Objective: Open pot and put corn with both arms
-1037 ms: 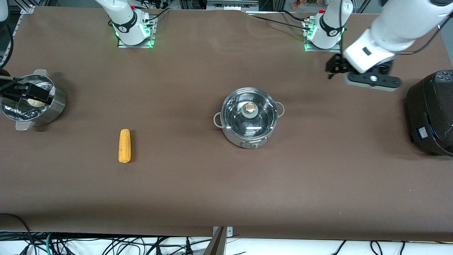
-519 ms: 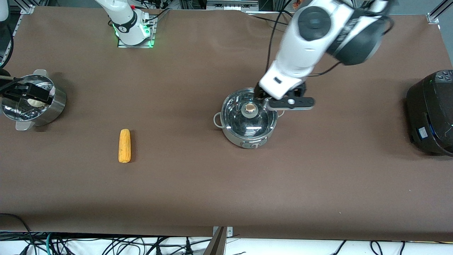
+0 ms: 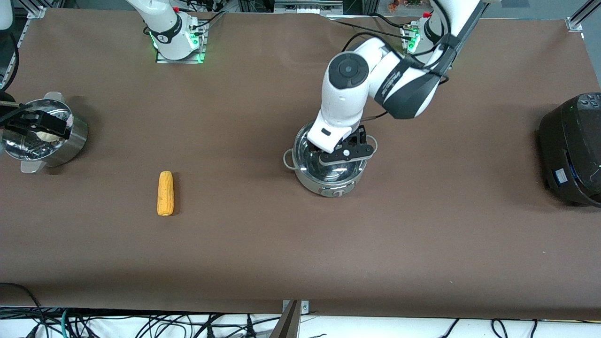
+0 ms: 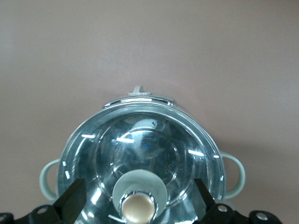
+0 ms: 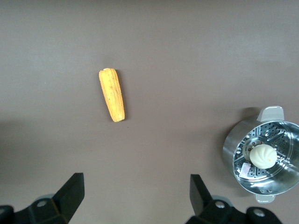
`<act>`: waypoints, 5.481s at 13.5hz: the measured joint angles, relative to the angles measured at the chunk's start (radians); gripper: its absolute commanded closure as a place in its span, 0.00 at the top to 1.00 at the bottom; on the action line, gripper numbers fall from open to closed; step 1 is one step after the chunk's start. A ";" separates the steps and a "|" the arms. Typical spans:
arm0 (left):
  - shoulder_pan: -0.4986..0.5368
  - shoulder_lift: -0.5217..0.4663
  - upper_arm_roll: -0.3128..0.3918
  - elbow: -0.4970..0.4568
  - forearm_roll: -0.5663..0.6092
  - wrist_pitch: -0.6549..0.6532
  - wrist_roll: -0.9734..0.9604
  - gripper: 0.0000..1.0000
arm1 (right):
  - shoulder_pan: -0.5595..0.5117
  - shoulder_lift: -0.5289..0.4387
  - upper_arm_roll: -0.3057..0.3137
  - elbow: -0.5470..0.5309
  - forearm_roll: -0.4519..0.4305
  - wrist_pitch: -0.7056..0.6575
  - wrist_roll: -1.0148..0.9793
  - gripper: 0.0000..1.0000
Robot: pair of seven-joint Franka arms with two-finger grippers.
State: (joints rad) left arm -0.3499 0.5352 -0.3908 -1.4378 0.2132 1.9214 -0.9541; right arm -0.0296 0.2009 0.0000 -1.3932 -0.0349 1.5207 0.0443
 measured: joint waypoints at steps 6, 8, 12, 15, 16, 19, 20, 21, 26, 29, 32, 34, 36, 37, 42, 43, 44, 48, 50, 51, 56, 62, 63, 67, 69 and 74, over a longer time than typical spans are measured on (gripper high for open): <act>-0.026 0.076 -0.001 -0.010 0.000 0.001 0.023 0.99 | 0.058 0.292 0.005 -0.045 0.040 0.289 0.003 1.00; -0.030 0.076 -0.002 -0.011 0.000 -0.014 0.038 0.92 | 0.106 0.408 0.005 -0.046 0.040 0.441 0.017 1.00; -0.029 0.062 -0.009 -0.010 0.000 -0.070 0.063 0.81 | 0.131 0.500 0.004 -0.106 0.040 0.634 0.025 1.00; -0.028 0.061 -0.027 -0.010 0.000 -0.079 0.065 0.61 | 0.127 0.499 0.003 -0.233 0.040 0.792 0.023 1.00; -0.028 0.061 -0.030 -0.010 0.000 -0.081 0.065 0.59 | 0.127 0.498 0.004 -0.258 0.040 0.811 0.023 1.00; -0.026 0.061 -0.030 -0.012 0.000 -0.091 0.069 0.28 | 0.127 0.494 0.004 -0.288 0.040 0.819 0.021 0.31; -0.026 0.061 -0.030 -0.013 0.000 -0.092 0.070 0.19 | 0.127 0.491 0.004 -0.292 0.040 0.819 0.013 0.03; -0.024 0.060 -0.029 -0.013 0.000 -0.096 0.071 0.15 | 0.127 0.487 0.004 -0.295 0.040 0.815 -0.006 0.00; -0.007 0.038 -0.032 0.028 -0.002 -0.160 0.076 0.13 | 0.127 0.472 0.004 -0.296 0.040 0.759 -0.057 0.00; 0.081 -0.019 -0.030 0.125 -0.003 -0.339 0.246 0.14 | 0.127 0.415 0.006 -0.279 0.052 0.644 -0.057 0.00; 0.293 -0.061 -0.028 0.121 -0.008 -0.392 0.598 0.17 | 0.129 0.305 0.060 -0.179 0.174 0.426 -0.018 0.00; 0.434 -0.050 -0.024 0.075 -0.005 -0.360 0.822 0.17 | 0.161 0.266 0.138 -0.057 0.196 0.332 0.146 0.00; 0.517 -0.033 -0.023 -0.008 0.012 -0.261 0.902 0.18 | 0.270 0.287 0.174 0.059 0.197 0.320 0.345 0.00; 0.545 -0.029 -0.024 -0.070 0.017 -0.190 0.918 0.19 | 0.341 0.318 0.174 0.114 0.194 0.328 0.430 0.00; 0.581 -0.029 -0.026 -0.353 0.054 0.112 0.940 1.00 | 0.572 0.520 0.164 0.256 0.110 0.507 0.650 0.00; 0.582 -0.032 -0.027 -0.374 0.061 0.130 0.939 1.00 | 0.589 0.548 0.164 0.263 0.102 0.527 0.652 0.00; 0.583 -0.043 -0.028 -0.376 0.061 0.124 0.936 1.00 | 0.607 0.570 0.163 0.269 0.097 0.539 0.653 0.00; 0.588 -0.235 -0.034 -0.334 0.000 -0.021 0.850 1.00 | 0.701 0.616 0.149 0.285 0.092 0.569 0.745 0.00; 0.595 -0.380 -0.034 -0.326 -0.100 -0.088 0.830 1.00 | 0.743 0.635 0.127 0.286 0.091 0.596 0.771 0.00; 0.611 -0.455 -0.034 -0.325 -0.156 -0.130 0.825 1.00 | 0.755 0.647 0.120 0.286 0.091 0.610 0.775 0.00; 0.682 -0.676 -0.030 -0.333 -0.259 -0.266 0.872 1.00 | 0.769 0.687 0.114 0.289 0.084 0.629 0.775 1.00; 0.692 -0.605 -0.027 -0.306 -0.259 -0.254 0.875 1.00 | 0.768 0.610 0.041 0.372 0.062 0.355 0.727 1.00; 0.687 -0.602 -0.014 -0.305 -0.259 -0.254 0.876 1.00 | 0.756 0.556 0.003 0.383 0.063 0.281 0.653 1.00; 0.488 -0.601 0.215 -0.302 -0.260 -0.257 0.880 1.00 | 0.488 0.378 -0.058 0.383 0.064 0.035 0.374 1.00; 0.473 -0.601 0.237 -0.302 -0.260 -0.259 0.881 1.00 | 0.325 0.363 -0.066 0.381 0.064 0.001 0.336 1.00; 0.468 -0.601 0.237 -0.302 -0.260 -0.263 0.881 1.00 | 0.142 0.338 -0.111 0.325 0.062 -0.057 0.150 1.00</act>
State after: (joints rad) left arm 0.1178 -0.0654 -0.1541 -1.7397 -0.0470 1.6582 -0.0731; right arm 0.1122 0.5392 -0.1112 -1.0682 0.0275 1.4638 0.1945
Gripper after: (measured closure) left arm 0.000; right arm 0.000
